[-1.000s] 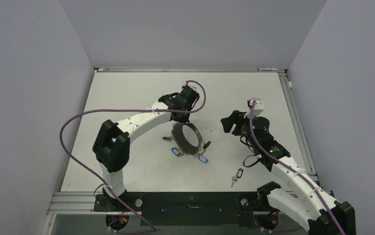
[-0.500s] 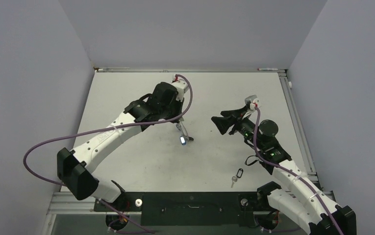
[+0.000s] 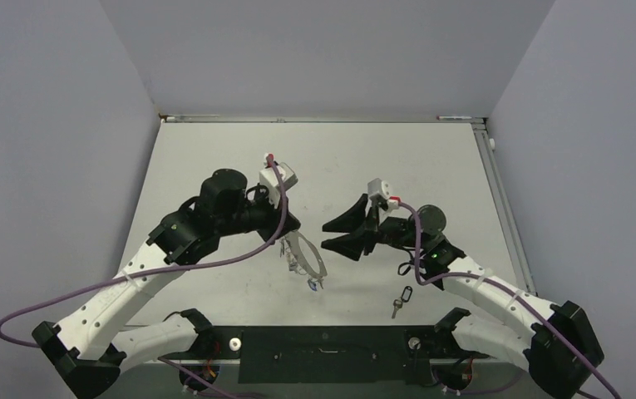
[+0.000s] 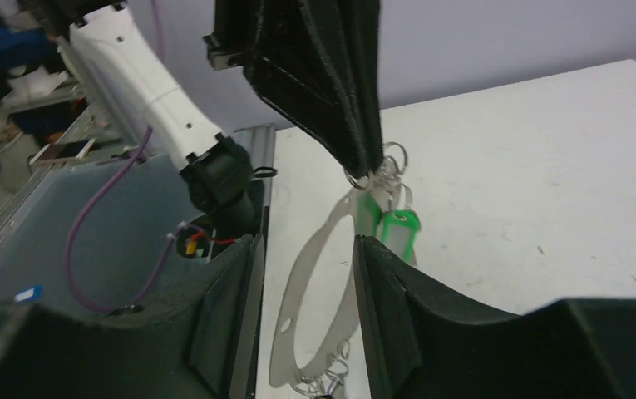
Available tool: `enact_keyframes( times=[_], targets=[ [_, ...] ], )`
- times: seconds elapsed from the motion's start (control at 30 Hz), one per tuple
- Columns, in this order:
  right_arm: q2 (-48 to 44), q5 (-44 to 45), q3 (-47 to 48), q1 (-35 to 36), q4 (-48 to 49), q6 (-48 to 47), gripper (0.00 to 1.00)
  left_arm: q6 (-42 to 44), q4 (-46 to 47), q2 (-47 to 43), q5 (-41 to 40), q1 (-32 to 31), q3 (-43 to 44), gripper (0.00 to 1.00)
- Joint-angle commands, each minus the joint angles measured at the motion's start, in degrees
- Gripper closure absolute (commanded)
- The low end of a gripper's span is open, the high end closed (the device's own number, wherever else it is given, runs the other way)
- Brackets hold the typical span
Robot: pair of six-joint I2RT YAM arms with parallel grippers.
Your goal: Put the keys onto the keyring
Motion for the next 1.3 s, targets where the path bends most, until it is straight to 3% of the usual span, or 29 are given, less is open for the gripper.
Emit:
enact_keyframes(
  times=[0.0,0.47,0.87,1.27],
  targets=[
    [3.05,-5.11,6.0,7.0,0.69,-6.9,0.57,1.06,8.23,-5.12,9.67,0.28,-2.66,1.0],
    [6.66,-1.81,10.14,10.37,-0.44,-10.05,0.66,-0.35,13.27,-10.45,16.85,1.1,-6.03,1.0],
    [8.12,-3.07,10.61,10.8,5.11,-5.17,0.76,-1.67,15.7,-10.9,19.01,1.2,-6.54,1.0],
    [9.37,-0.66,10.96,11.24,6.65,-4.25,0.75,-2.07,16.75,-11.22,20.48,1.2,-7.12,1.0]
  ],
)
